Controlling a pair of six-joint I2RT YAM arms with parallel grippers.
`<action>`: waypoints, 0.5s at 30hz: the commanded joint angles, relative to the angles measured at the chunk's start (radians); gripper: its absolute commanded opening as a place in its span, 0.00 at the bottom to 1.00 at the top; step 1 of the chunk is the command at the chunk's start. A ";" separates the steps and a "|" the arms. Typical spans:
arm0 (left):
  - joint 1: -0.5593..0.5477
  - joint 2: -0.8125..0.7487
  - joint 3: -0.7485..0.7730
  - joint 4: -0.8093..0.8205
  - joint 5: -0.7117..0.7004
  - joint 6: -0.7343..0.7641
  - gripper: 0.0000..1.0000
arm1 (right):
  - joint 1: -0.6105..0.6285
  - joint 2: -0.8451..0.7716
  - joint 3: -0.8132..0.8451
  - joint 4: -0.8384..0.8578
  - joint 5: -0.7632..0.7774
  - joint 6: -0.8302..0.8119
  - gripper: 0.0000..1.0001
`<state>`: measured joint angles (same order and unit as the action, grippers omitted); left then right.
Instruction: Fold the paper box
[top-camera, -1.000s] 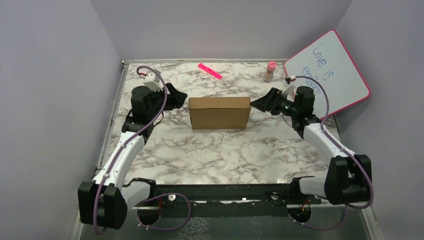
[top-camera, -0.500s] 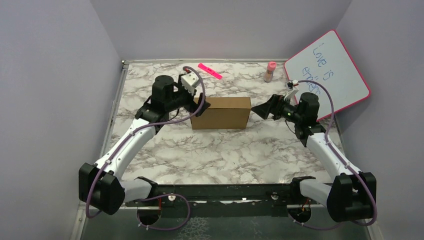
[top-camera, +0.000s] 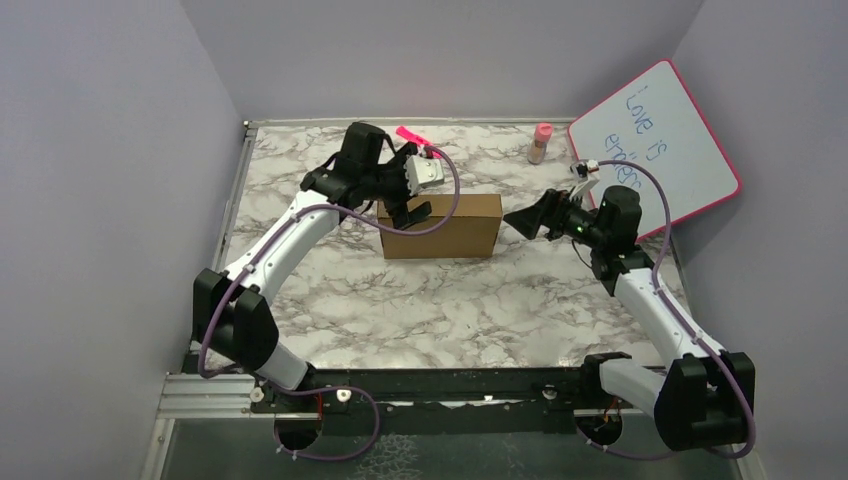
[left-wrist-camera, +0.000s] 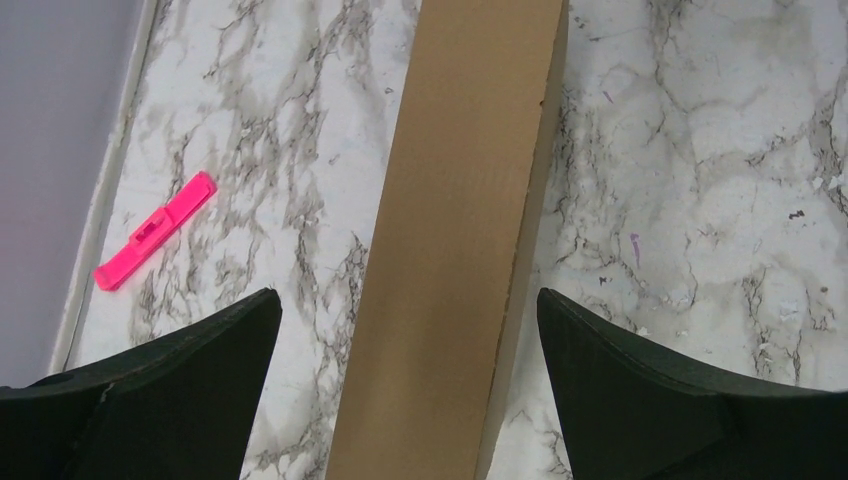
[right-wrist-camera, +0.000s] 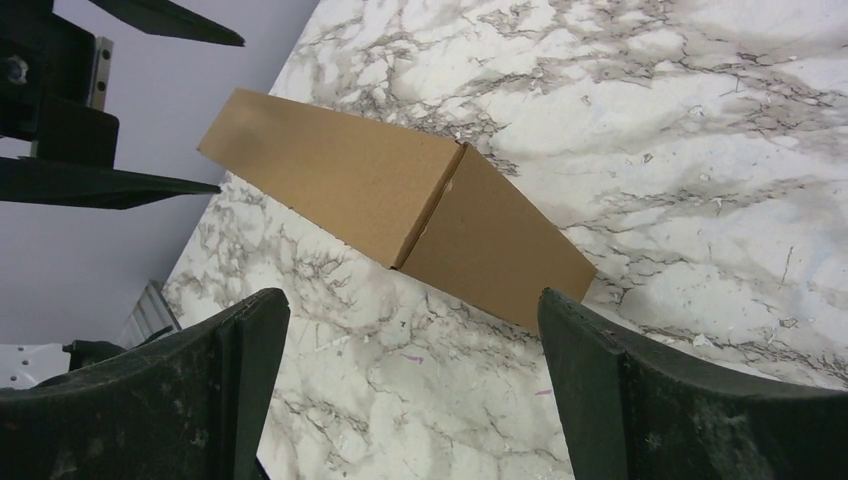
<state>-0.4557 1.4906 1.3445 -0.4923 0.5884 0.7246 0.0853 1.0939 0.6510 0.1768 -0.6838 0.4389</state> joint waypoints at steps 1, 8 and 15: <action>-0.012 0.074 0.096 -0.138 0.132 0.128 0.99 | 0.005 -0.033 0.011 -0.009 0.013 -0.022 1.00; -0.032 0.189 0.163 -0.190 0.173 0.130 0.98 | 0.004 -0.062 0.011 -0.015 0.014 -0.026 1.00; -0.057 0.254 0.207 -0.196 0.121 0.113 0.89 | 0.005 -0.108 0.011 -0.054 0.033 -0.046 1.00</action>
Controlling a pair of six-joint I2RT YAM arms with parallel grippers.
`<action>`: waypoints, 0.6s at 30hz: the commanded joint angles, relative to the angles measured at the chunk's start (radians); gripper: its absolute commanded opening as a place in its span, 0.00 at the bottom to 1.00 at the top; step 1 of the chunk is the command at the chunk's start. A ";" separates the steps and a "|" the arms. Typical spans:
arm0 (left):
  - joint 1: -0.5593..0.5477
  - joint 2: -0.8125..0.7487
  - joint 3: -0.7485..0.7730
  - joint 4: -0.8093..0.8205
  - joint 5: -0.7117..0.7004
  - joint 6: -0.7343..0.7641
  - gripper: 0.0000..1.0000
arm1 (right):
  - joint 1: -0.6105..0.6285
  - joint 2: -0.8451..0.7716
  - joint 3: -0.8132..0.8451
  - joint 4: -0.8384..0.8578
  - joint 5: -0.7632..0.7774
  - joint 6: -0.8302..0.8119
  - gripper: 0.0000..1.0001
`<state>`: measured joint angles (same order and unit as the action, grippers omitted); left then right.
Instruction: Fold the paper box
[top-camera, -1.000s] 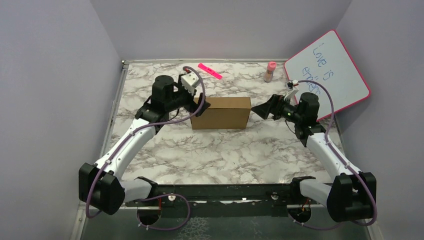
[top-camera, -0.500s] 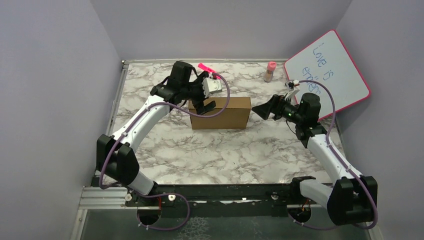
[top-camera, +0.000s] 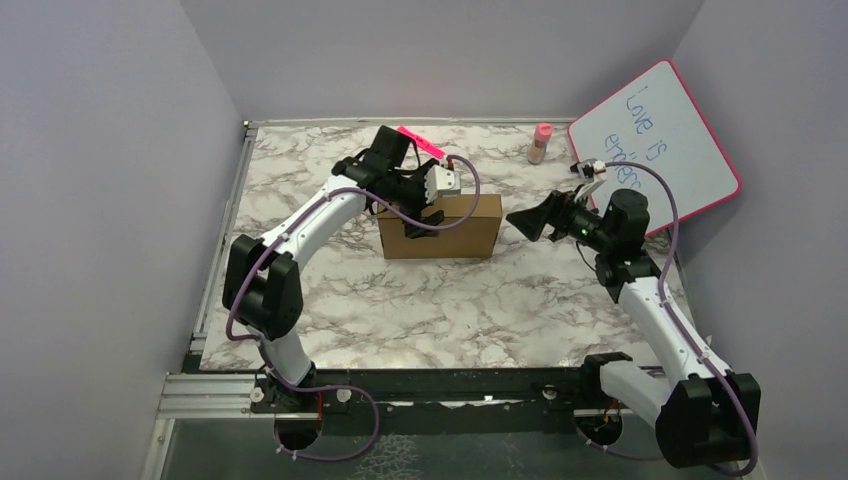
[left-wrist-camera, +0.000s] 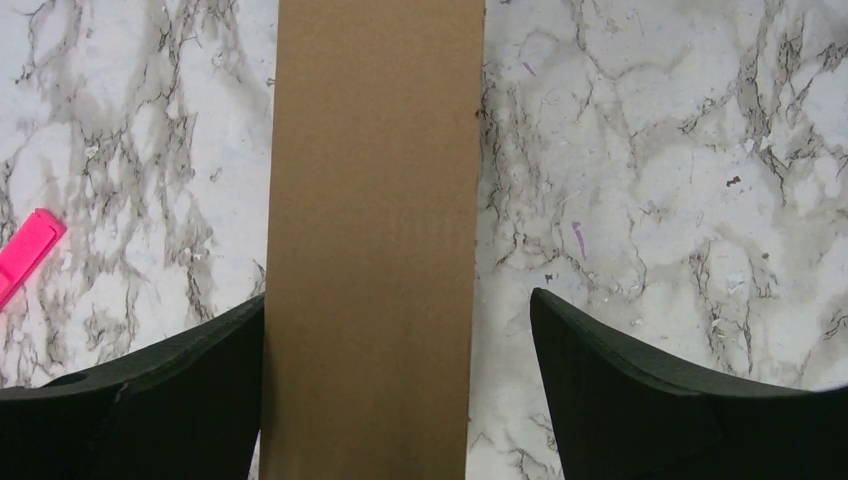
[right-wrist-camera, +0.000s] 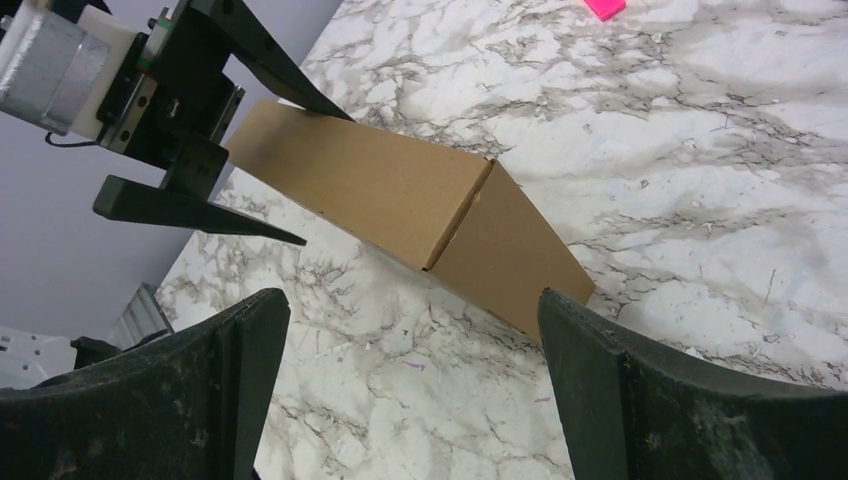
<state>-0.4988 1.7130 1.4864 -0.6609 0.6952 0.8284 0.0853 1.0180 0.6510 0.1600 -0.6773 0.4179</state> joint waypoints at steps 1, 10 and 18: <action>-0.015 0.035 0.074 -0.027 0.009 0.004 0.88 | 0.005 -0.036 0.010 -0.043 0.027 -0.026 1.00; -0.046 -0.011 0.086 -0.028 -0.089 -0.008 0.59 | 0.004 -0.063 0.007 -0.054 0.034 -0.019 0.99; -0.083 -0.118 0.012 0.041 -0.257 -0.026 0.50 | 0.009 -0.081 0.007 -0.076 0.043 -0.022 0.99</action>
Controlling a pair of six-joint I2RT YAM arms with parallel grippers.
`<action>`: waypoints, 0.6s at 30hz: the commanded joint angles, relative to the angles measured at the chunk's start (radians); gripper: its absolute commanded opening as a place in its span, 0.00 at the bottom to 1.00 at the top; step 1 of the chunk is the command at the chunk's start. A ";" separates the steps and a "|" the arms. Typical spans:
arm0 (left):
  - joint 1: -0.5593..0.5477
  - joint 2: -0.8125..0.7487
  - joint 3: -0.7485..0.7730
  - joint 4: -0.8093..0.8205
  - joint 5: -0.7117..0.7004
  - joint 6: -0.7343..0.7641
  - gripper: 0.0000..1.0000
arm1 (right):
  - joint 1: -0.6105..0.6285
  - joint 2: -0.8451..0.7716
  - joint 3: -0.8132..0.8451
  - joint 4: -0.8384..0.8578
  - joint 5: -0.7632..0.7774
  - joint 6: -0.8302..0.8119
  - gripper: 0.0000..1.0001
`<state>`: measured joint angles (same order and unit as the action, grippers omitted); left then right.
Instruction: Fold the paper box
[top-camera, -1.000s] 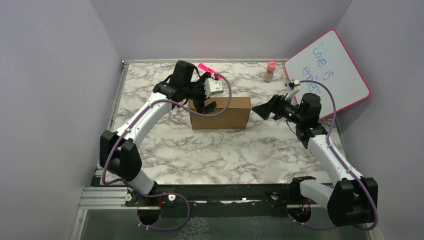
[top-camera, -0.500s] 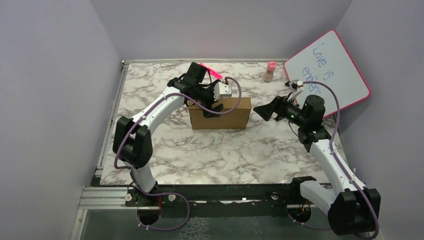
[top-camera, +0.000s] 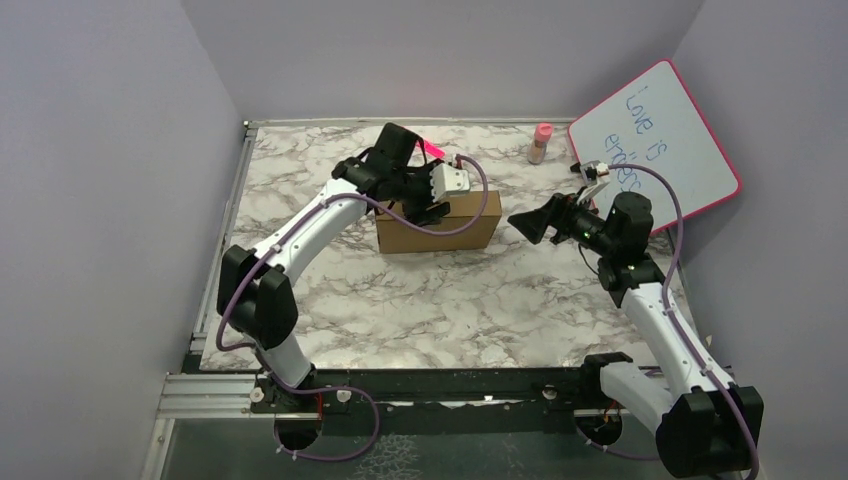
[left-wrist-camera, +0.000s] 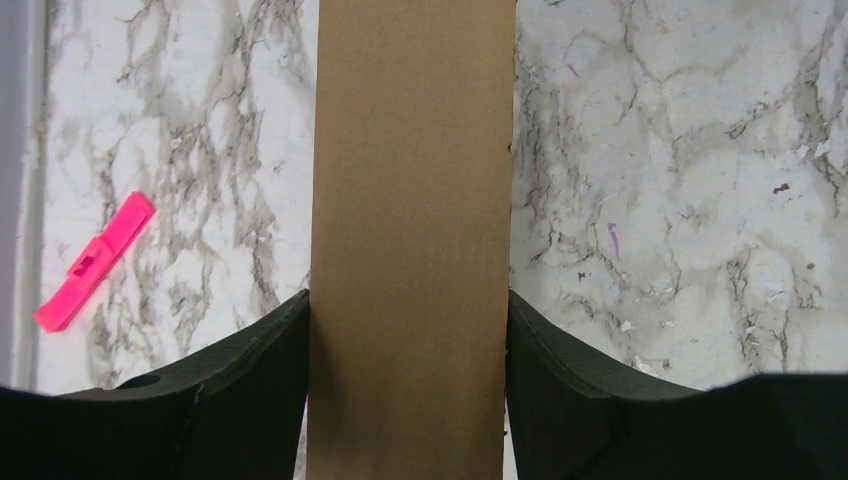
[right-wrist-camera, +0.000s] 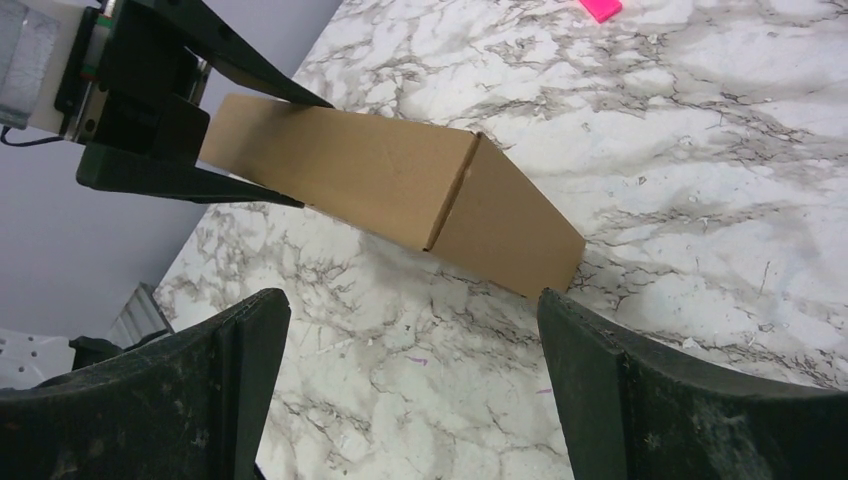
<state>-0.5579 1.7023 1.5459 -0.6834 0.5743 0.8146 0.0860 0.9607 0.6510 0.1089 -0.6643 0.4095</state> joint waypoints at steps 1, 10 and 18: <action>-0.028 -0.129 -0.082 0.123 -0.183 -0.020 0.49 | 0.012 -0.027 0.007 -0.026 0.032 -0.015 0.99; -0.072 -0.310 -0.490 0.656 -0.501 -0.020 0.50 | 0.026 -0.044 -0.001 -0.029 0.043 -0.018 0.99; -0.113 -0.268 -0.643 0.884 -0.675 -0.004 0.53 | 0.031 -0.053 -0.020 -0.024 0.049 -0.015 0.99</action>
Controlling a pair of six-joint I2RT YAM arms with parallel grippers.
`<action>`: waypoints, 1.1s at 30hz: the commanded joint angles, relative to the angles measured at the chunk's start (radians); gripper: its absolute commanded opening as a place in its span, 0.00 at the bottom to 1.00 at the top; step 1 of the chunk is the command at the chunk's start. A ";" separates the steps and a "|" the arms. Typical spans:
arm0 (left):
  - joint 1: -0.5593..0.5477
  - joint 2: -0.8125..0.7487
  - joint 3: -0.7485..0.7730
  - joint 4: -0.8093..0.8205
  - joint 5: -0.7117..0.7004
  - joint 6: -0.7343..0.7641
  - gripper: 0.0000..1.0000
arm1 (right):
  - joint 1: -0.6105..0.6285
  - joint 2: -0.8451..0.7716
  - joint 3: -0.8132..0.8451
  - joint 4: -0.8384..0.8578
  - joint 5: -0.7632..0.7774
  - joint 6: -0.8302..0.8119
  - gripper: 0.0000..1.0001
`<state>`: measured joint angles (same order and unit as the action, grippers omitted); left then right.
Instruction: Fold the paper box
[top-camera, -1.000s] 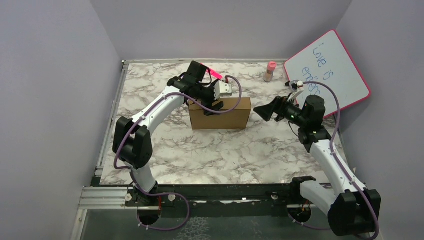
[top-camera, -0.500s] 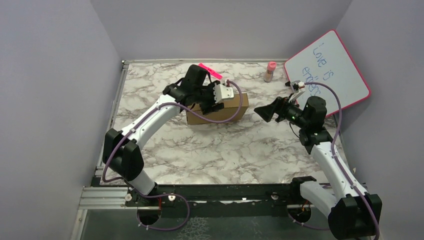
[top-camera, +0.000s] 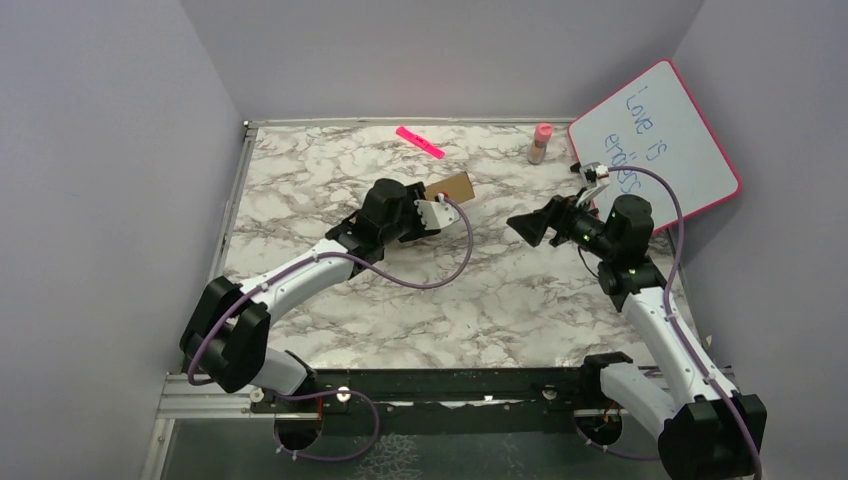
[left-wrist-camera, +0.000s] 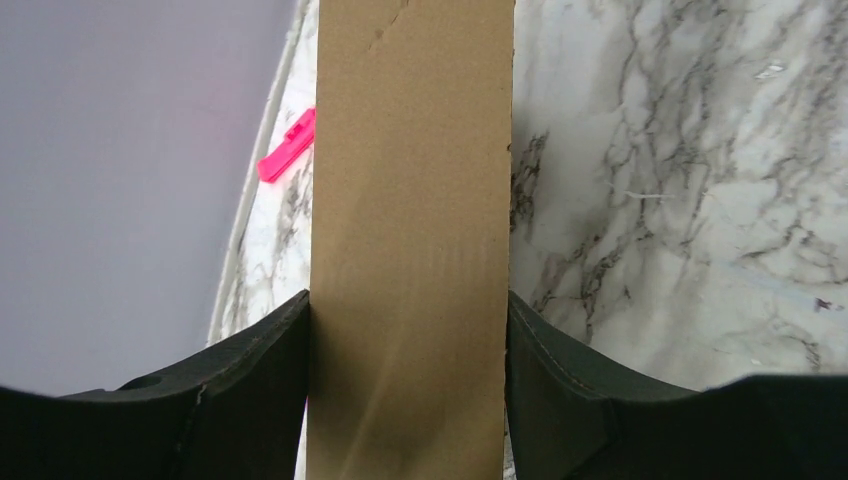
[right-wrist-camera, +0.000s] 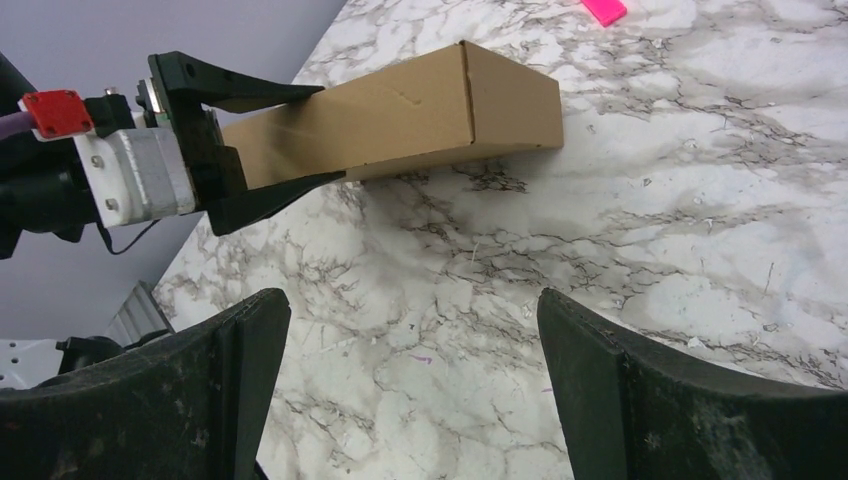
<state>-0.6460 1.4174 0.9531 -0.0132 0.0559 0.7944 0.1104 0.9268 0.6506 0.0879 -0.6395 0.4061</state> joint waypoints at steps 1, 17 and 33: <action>-0.034 0.023 -0.070 0.243 -0.179 0.017 0.54 | 0.007 -0.019 -0.021 -0.001 0.024 -0.011 0.99; -0.086 0.022 -0.100 0.125 0.066 -0.287 0.99 | 0.012 -0.018 -0.026 -0.008 0.040 -0.019 0.99; -0.081 -0.023 -0.017 -0.014 0.076 -0.517 0.99 | 0.012 0.003 -0.047 -0.009 0.067 -0.038 0.99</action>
<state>-0.7277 1.4212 0.8577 0.0311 0.2157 0.3763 0.1169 0.9226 0.6186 0.0799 -0.6067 0.3943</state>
